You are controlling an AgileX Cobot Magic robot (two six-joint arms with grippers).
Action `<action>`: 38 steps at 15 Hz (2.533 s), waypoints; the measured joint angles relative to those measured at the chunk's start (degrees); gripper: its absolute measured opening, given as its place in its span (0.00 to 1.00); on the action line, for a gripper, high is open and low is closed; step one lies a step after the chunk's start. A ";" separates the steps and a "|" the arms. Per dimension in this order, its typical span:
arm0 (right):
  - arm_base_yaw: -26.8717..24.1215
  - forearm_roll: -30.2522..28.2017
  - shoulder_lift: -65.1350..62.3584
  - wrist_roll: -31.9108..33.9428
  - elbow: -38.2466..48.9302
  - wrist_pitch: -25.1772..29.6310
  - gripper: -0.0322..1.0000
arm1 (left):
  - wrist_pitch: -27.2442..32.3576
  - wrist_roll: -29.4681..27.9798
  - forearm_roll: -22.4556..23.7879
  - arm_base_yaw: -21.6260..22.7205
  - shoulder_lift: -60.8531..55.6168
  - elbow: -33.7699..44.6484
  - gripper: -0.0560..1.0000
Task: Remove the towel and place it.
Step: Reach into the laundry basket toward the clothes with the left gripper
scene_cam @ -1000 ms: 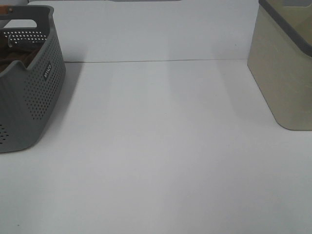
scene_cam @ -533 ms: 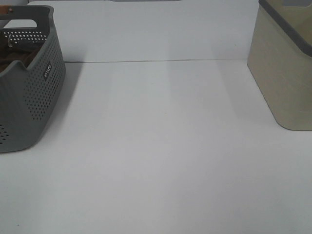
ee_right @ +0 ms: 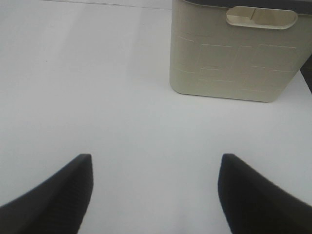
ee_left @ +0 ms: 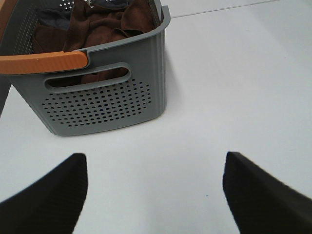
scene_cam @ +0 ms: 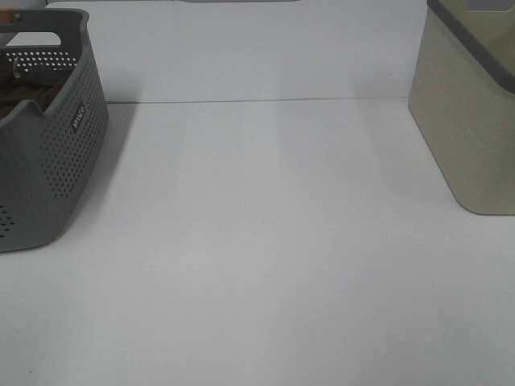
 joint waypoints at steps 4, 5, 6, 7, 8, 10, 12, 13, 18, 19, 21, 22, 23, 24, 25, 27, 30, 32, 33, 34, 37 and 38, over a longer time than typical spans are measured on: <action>0.00 0.00 0.00 0.00 0.00 0.00 0.70 | 0.00 -0.29 -0.06 0.00 0.34 0.00 0.75; 0.00 0.00 0.00 0.00 0.00 0.00 0.70 | -0.23 -1.26 -0.11 0.00 1.72 -0.40 0.75; 0.00 0.00 0.00 0.00 0.00 0.00 0.70 | -2.75 -2.69 0.46 0.00 5.21 -1.66 0.75; 0.00 0.00 0.00 0.00 0.00 0.00 0.70 | -3.95 -3.09 0.92 0.00 6.76 -2.01 0.75; 0.00 0.00 0.00 0.00 0.00 0.00 0.70 | -10.60 -5.56 2.06 0.00 13.24 -2.41 0.75; 0.00 0.00 0.00 0.00 0.00 0.00 0.70 | -19.02 -7.28 2.46 0.00 22.35 -2.81 0.75; 0.00 0.00 0.00 0.00 0.00 0.00 0.70 | -25.21 -8.48 3.21 0.00 31.97 -5.79 0.75; 0.00 0.00 0.00 0.00 0.00 0.00 0.70 | -26.53 -8.59 3.95 0.00 37.93 -8.37 0.75; 0.00 0.00 0.00 0.00 0.00 0.00 0.70 | -26.59 -9.11 5.27 0.00 66.06 -27.39 0.75; 0.00 0.00 0.00 0.00 0.00 0.00 0.70 | -25.90 -9.45 5.27 0.00 68.75 -29.62 0.75; 0.00 0.00 0.00 0.00 0.00 0.00 0.70 | -21.72 -10.54 5.27 0.00 77.86 -38.22 0.75; 0.00 0.00 0.00 0.00 0.00 0.00 0.70 | -19.54 -11.00 5.56 0.00 82.56 -42.86 0.75; 0.00 0.00 0.00 0.00 0.00 0.00 0.70 | -17.70 -11.34 5.84 0.11 86.98 -46.98 0.75; 0.00 0.00 0.00 0.00 0.00 0.00 0.70 | -15.76 -11.46 5.96 0.52 90.76 -51.11 0.75; 0.00 0.00 0.00 0.00 0.00 0.00 0.70 | -13.81 -11.92 6.19 1.38 94.25 -55.69 0.75; 0.00 0.00 0.00 0.00 0.00 0.00 0.70 | -9.97 -12.61 6.42 3.50 100.90 -63.54 0.75; 0.00 0.00 0.00 0.00 0.00 0.00 0.70 | -5.90 -13.01 6.65 7.22 111.15 -76.38 0.75; 0.00 0.00 0.00 0.00 0.00 0.00 0.70 | -5.84 -13.29 6.65 9.34 115.51 -81.42 0.75; 0.00 0.00 0.00 0.00 0.00 0.00 0.70 | -5.96 -13.35 6.76 10.20 117.69 -84.05 0.75; 0.00 0.00 0.00 0.00 0.00 0.00 0.70 | -6.13 -13.41 6.88 10.71 120.21 -86.29 0.75; 0.00 0.00 0.00 0.00 0.00 0.00 0.70 | -6.36 -13.41 6.99 10.89 127.08 -92.13 0.75; 0.00 0.00 0.00 0.00 0.00 0.00 0.70 | -6.59 -13.46 6.99 10.89 129.09 -93.16 0.75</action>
